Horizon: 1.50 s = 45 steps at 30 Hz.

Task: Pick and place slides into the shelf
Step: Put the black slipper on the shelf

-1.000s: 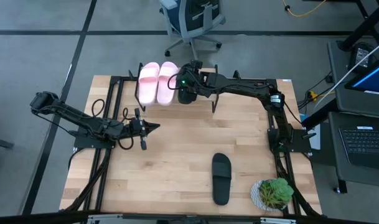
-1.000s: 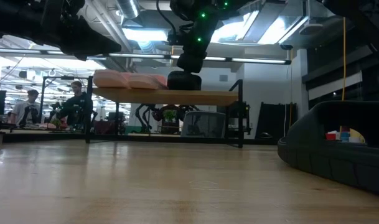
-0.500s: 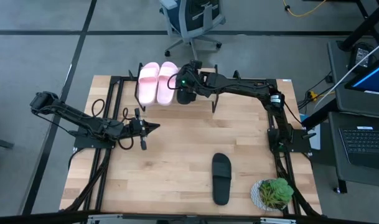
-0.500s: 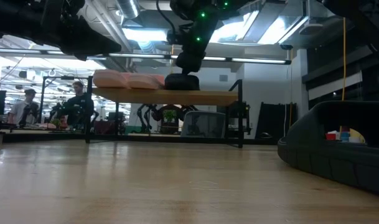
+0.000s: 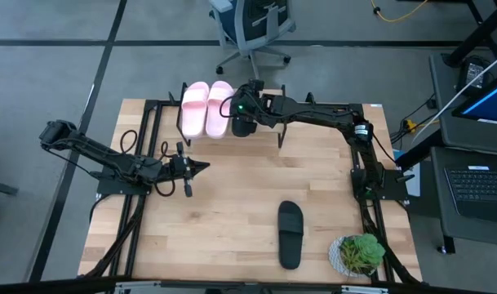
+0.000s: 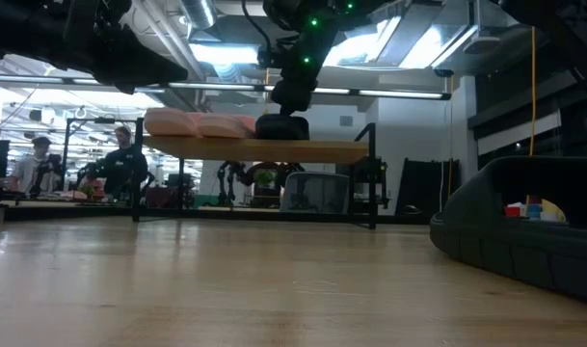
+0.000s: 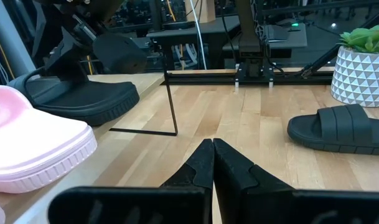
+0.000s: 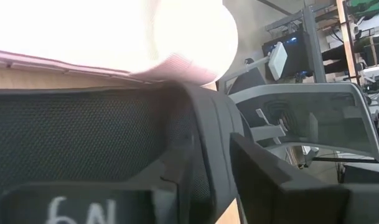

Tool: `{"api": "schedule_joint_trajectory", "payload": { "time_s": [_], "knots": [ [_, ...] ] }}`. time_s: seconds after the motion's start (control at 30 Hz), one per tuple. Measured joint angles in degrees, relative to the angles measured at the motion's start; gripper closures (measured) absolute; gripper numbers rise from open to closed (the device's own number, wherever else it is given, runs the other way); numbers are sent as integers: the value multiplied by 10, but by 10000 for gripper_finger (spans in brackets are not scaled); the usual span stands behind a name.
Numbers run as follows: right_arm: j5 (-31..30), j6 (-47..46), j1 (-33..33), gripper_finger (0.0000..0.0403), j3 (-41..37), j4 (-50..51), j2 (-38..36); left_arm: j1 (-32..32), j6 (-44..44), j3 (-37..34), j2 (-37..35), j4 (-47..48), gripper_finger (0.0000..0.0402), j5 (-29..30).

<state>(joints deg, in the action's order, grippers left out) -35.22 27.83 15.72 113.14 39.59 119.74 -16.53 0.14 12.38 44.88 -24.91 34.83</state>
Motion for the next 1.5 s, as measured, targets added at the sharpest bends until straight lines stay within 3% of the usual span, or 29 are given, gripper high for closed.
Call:
{"api": "schedule_joint_trajectory", "payload": {
  "time_s": [0.33,0.73,0.87,1.07,1.27,1.5],
  "knots": [
    [0,13,-3,260,7,3,0,0,0,0,0,0,399,0],
    [-1,0,-39,261,134,99,-3,0,0,0,0,0,399,0],
    [-2,-33,-69,288,184,172,-3,0,3,0,0,0,399,0],
    [-1,-135,-101,391,219,299,-4,0,4,0,0,0,399,0],
    [0,-236,-127,398,205,397,-5,0,4,0,0,0,399,0],
    [-17,-325,-167,400,204,409,-5,0,5,0,0,0,399,0]
  ]
}}
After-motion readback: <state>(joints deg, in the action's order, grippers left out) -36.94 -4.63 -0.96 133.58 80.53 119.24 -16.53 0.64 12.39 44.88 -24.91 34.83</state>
